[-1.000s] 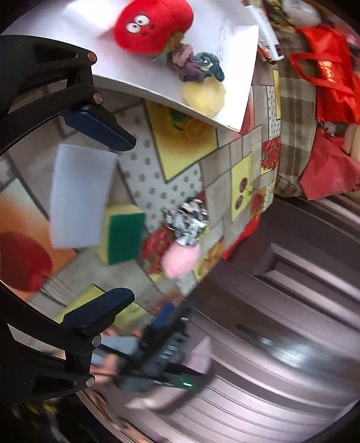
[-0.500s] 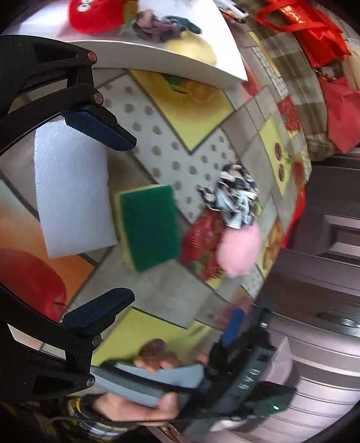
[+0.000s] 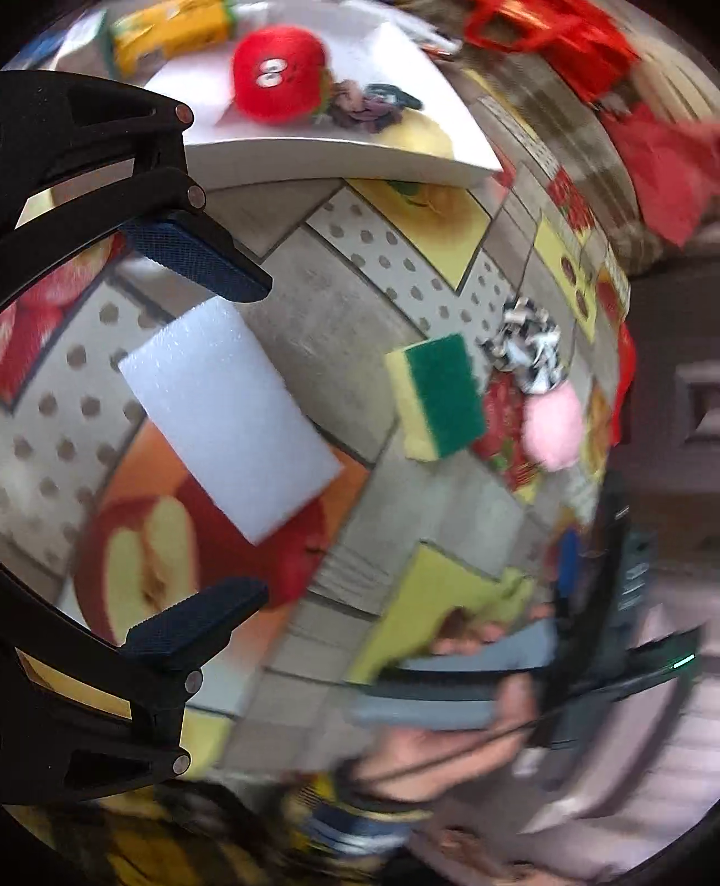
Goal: Organize soft objects
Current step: 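Grasp the white foam block with the left gripper while the right grasps the green-yellow sponge, then carry the foam block over the white box with the left gripper while the right carries the sponge, then release the foam block into the box with the left gripper while the right releases the sponge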
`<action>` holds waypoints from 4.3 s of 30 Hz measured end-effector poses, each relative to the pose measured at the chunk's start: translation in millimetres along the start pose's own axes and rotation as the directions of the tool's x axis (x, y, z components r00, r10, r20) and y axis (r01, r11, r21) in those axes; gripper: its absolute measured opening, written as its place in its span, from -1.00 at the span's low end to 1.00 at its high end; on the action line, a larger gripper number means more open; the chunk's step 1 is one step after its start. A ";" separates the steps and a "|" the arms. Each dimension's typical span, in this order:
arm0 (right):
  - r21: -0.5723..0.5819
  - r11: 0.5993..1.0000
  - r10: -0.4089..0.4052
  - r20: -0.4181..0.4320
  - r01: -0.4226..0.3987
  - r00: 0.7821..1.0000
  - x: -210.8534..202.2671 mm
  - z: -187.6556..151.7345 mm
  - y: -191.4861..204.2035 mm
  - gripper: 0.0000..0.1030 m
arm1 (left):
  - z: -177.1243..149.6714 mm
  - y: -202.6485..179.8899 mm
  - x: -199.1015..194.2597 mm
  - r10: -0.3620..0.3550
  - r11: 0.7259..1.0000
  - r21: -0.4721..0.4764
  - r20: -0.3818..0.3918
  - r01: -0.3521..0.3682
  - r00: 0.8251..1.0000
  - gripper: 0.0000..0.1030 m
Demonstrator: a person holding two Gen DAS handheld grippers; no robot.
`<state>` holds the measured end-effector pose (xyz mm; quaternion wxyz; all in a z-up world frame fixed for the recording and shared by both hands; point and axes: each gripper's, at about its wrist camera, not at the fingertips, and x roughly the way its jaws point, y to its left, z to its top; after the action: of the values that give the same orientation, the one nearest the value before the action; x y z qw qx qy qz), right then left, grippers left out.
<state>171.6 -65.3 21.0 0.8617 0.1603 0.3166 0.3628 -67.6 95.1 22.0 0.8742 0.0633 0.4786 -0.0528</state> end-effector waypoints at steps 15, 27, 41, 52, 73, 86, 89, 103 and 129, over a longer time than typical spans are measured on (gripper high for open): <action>-0.162 0.978 0.123 -0.075 -0.134 0.990 3.7 -4.3 26.5 0.67 | -15.2 11.4 19.2 0.032 0.999 -0.002 0.019 -0.032 0.999 0.62; -0.630 0.688 0.010 -0.487 -0.359 0.873 57.9 -73.8 123.3 0.10 | -15.1 4.2 17.2 0.077 0.996 -0.051 0.062 -0.074 0.995 0.58; -0.504 0.819 0.145 -0.283 -0.275 0.948 13.6 -47.5 98.9 -0.15 | -6.1 -8.0 4.3 0.119 0.986 -0.138 0.205 -0.091 0.972 0.37; -0.415 0.894 0.185 0.008 -0.165 0.983 -15.9 -33.4 89.5 -0.15 | -6.0 13.3 -24.2 0.216 0.942 -0.325 0.396 -0.084 0.892 0.33; -0.508 0.858 0.140 0.093 -0.074 0.986 -16.4 -50.2 120.3 -0.12 | -41.6 76.5 -65.1 0.583 0.769 -0.557 0.407 -0.315 0.703 0.33; -0.559 0.823 0.157 0.054 -0.100 0.986 12.2 -70.0 167.5 -0.10 | -70.7 131.8 -92.9 0.700 0.636 -0.703 0.353 -0.318 0.621 0.33; -0.572 0.814 0.159 0.049 -0.103 0.986 19.3 -73.5 178.6 -0.10 | -71.5 144.9 -95.5 0.716 0.614 -0.722 0.341 -0.318 0.610 0.33; -0.588 0.794 0.183 -0.010 -0.153 0.983 62.5 -84.5 226.8 -0.11 | -92.8 200.9 -111.1 0.749 0.507 -0.822 0.272 -0.259 0.604 0.34; -0.669 0.723 0.194 -0.047 -0.175 0.980 98.9 -103.3 282.3 1.00 | -103.8 210.7 -116.0 0.840 0.384 -0.868 0.187 -0.315 0.509 1.00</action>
<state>8.4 204.8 44.1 0.8253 -0.1241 0.1362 0.5338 -183.8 323.3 77.1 0.8702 -0.1448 0.0829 0.4635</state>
